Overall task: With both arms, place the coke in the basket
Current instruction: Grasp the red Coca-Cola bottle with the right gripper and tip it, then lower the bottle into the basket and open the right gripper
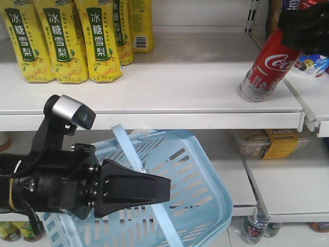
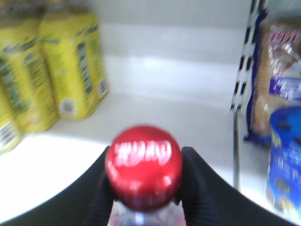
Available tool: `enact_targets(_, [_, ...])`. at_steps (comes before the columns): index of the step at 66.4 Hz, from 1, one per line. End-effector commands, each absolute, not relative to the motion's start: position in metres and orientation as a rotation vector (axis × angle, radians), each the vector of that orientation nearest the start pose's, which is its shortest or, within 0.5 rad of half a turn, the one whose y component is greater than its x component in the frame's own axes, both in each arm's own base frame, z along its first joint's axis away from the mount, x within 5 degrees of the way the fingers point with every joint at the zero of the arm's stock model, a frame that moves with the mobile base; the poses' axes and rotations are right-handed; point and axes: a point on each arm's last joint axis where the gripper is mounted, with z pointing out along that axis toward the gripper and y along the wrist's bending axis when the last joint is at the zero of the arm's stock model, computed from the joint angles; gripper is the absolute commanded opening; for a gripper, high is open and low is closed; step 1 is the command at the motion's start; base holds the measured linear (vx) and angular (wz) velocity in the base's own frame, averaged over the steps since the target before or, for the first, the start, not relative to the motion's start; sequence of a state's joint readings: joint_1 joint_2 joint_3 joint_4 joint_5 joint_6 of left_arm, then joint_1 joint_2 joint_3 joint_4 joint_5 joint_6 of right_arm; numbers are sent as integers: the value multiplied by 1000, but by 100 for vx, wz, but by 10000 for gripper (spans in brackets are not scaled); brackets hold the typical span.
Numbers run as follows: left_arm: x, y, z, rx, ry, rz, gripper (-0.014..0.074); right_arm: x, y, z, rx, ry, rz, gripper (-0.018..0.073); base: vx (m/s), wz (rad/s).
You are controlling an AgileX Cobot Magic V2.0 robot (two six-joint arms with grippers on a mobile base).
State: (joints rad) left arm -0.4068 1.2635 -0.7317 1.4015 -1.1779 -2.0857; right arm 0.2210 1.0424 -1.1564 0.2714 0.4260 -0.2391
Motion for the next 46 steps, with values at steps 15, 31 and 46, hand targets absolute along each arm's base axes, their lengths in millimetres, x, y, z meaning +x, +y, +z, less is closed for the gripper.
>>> enact_targets(15, [157,-163,341,676,1696,-2082,-8,158,69,440,-483,1847,478,-5,0,0])
enact_targets(31, [157,-163,342,675,1695,-2083,-8,165,88,400,-493,1785,775,-5,0,0])
enact_targets(46, [157,-163,341,676,1696,-2082,-8,183,100,380,-533,1798,904,-3,0,0])
